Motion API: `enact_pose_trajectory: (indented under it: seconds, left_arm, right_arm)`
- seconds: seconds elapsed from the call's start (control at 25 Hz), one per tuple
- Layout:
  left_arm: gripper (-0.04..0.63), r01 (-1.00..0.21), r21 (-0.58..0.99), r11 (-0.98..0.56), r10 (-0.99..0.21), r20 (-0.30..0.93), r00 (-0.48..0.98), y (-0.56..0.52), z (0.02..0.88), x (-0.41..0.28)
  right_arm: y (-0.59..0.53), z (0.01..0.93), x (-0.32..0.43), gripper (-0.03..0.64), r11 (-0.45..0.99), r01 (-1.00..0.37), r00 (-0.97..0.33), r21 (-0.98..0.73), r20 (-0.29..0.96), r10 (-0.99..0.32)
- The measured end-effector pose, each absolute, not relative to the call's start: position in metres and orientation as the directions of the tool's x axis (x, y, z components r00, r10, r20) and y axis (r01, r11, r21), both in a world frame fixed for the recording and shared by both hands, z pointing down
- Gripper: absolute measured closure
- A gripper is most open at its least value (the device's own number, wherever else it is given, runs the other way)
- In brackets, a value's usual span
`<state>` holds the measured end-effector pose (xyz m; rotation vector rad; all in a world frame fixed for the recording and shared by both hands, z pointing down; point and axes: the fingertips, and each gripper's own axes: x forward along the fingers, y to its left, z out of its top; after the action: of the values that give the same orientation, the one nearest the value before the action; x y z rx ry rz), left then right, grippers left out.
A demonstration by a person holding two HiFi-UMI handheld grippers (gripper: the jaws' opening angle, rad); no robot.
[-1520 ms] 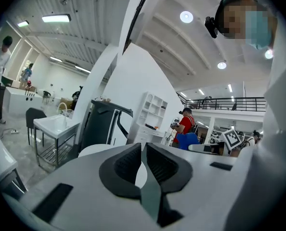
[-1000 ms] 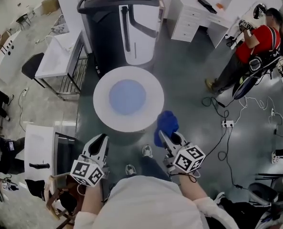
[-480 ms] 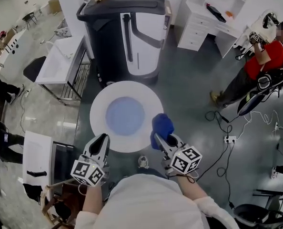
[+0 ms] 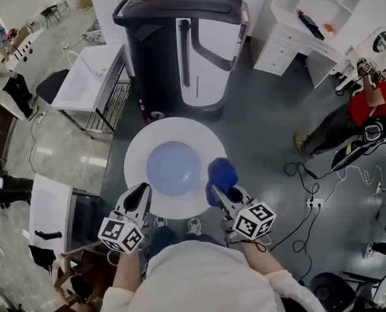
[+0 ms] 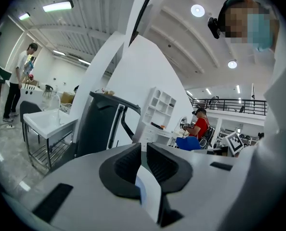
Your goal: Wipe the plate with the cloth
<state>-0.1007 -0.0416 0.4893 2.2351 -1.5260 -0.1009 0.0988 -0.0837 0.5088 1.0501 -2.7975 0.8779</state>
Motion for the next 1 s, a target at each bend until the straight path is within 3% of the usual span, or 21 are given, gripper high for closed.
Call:
enact_pose_trajectory:
  seconds: [0.64,1.0]
  left_arm:
    - [0.535,-0.827,0.368,-0.425,-0.826,0.216,0.521,-0.105,0.501,-0.134]
    - [0.535,-0.819,0.404,-0.408,-0.792,0.290,0.538,-0.125,0.549,-0.138]
  right_arm:
    - [-0.112,0.507,0.061,0.528,0.527,-0.687,-0.689,-0.501,0.218,-0.691]
    - [-0.110,0.519,0.056,0.528,0.487,-0.713,-0.661,-0.504,0.252,-0.707]
